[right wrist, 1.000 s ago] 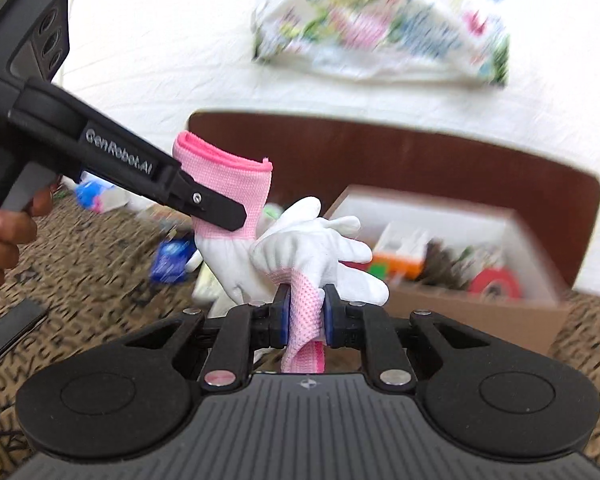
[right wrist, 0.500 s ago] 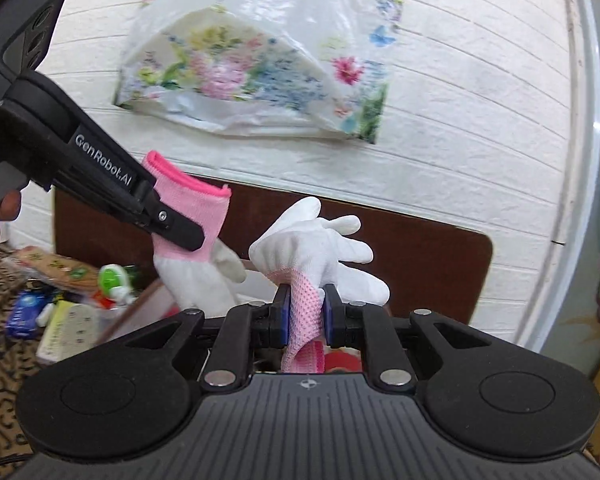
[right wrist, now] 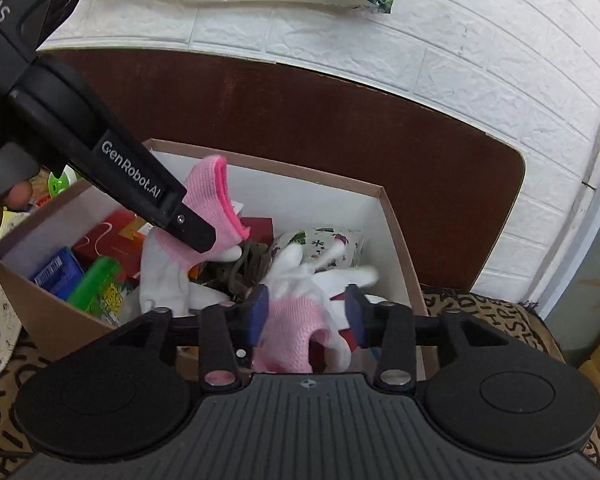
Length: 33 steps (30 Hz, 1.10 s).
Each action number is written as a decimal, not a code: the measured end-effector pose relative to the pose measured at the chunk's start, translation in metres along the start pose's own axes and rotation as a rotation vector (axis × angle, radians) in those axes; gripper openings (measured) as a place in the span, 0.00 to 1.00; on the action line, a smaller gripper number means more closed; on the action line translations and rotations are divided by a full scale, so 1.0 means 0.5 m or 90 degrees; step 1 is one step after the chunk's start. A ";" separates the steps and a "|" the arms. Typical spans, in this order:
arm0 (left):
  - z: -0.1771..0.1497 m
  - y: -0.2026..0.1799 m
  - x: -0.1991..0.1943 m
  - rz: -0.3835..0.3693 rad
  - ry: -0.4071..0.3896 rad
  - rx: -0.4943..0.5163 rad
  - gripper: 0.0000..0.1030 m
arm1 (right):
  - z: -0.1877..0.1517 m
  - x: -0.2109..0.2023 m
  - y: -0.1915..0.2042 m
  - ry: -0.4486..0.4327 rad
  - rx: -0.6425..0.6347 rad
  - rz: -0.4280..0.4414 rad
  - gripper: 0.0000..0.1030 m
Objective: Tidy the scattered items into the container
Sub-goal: 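Lift the gloves with both tools and carry them over the box, then open both tools to drop the gloves into the box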
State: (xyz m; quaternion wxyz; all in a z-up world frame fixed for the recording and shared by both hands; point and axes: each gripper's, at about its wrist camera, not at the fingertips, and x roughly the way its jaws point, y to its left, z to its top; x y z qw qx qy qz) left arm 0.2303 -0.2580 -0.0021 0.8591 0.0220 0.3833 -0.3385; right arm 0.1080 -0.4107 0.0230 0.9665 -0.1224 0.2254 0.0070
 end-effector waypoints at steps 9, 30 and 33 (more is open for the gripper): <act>-0.022 -0.004 -0.037 0.040 -0.042 0.033 0.97 | -0.001 -0.017 0.015 -0.032 0.016 -0.008 0.87; -0.038 -0.021 0.003 -0.066 0.021 -0.034 0.96 | -0.020 -0.046 0.025 -0.024 0.022 -0.027 0.91; -0.037 -0.026 -0.023 -0.048 0.003 -0.020 0.96 | -0.011 -0.056 0.028 -0.034 0.029 -0.022 0.93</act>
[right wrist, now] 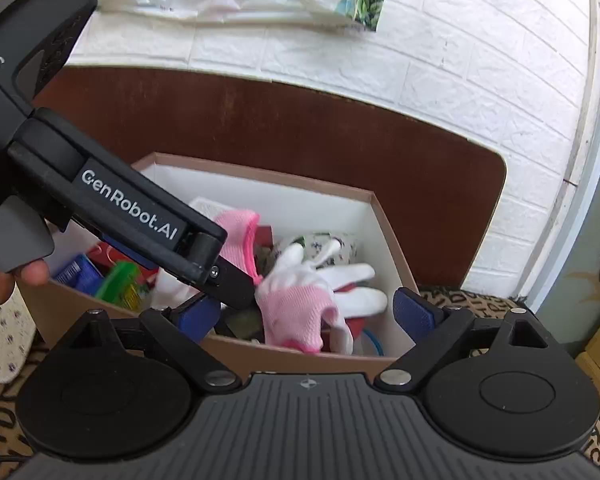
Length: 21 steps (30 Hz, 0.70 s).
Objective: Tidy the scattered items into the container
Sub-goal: 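Open both tools to drop the gloves into the box, then withdraw both tools from the box toward the floral insole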
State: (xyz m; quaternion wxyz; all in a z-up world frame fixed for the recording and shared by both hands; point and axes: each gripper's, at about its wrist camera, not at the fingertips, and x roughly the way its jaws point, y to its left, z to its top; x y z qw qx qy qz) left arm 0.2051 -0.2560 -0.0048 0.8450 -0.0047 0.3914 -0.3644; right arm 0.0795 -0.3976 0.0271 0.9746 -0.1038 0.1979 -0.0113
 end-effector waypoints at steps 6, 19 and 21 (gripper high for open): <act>-0.015 -0.013 -0.090 0.095 -0.072 0.009 1.00 | 0.026 -0.046 0.022 -0.039 0.001 0.001 0.99; -0.131 -0.006 -0.251 0.221 -0.111 -0.040 1.00 | 0.021 -0.166 0.134 -0.075 -0.016 0.049 0.99; -0.148 -0.001 -0.268 0.228 -0.114 -0.047 1.00 | 0.018 -0.176 0.154 -0.076 -0.017 0.054 0.99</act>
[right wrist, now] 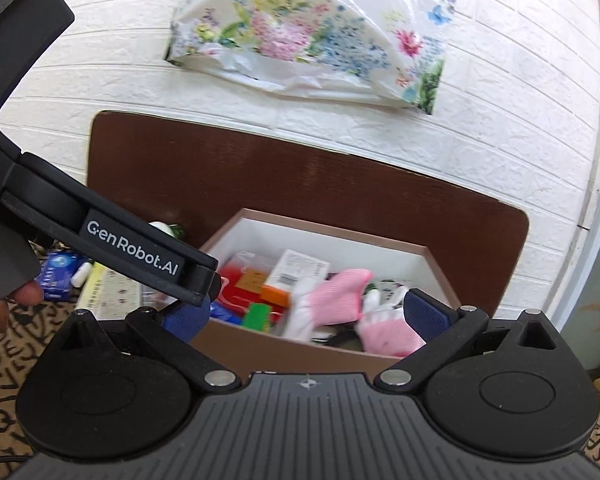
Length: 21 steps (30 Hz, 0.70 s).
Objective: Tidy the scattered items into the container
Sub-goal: 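Withdraw both tools from the box toward the floral insole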
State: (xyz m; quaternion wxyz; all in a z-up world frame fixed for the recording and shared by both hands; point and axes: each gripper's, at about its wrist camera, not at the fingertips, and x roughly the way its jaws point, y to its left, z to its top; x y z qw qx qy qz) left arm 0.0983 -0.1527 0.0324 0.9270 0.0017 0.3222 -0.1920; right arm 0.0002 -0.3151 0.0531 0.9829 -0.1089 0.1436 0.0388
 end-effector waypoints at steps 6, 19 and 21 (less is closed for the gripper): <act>-0.069 0.063 -0.046 0.023 -0.002 -0.028 1.00 | -0.022 -0.020 0.073 0.014 0.009 0.041 0.99; -0.221 0.255 -0.009 0.049 0.089 -0.176 1.00 | -0.145 0.027 0.262 0.144 -0.086 0.172 0.99; -0.218 0.260 0.008 0.038 0.093 -0.180 0.98 | -0.144 0.041 0.265 0.150 -0.072 0.188 0.99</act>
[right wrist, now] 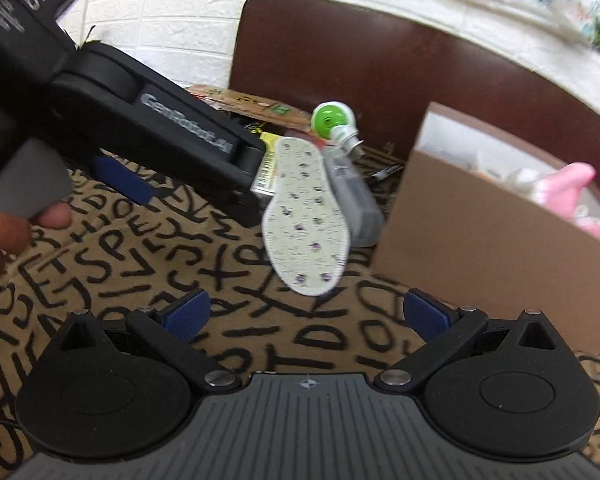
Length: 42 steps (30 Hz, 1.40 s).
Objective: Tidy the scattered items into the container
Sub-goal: 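Withdraw both tools from the box toward the floral insole, then grasp the floral insole with the right tool while the left tool grasps its other end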
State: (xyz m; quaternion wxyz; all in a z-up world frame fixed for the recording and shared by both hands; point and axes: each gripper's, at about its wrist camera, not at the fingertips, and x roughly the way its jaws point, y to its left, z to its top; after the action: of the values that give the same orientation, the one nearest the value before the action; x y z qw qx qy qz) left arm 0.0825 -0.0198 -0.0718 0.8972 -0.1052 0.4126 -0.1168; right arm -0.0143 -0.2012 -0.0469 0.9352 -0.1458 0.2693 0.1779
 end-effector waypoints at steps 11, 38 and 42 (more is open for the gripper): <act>0.048 -0.012 0.117 -0.011 0.033 -0.004 0.90 | 0.012 0.084 -0.026 0.025 0.052 0.029 0.90; 0.104 -0.023 0.173 -0.041 0.048 0.048 0.29 | 0.051 0.174 -0.050 0.036 0.099 0.083 0.74; 0.086 -0.012 0.145 -0.047 0.053 0.031 0.28 | 0.045 0.141 -0.047 0.038 0.103 0.102 0.72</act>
State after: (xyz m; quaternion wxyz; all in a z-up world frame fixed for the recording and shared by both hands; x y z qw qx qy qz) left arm 0.1605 -0.0432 -0.0947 0.8767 -0.0936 0.4426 -0.1638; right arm 0.0611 -0.1958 -0.0634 0.9184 -0.0534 0.3209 0.2252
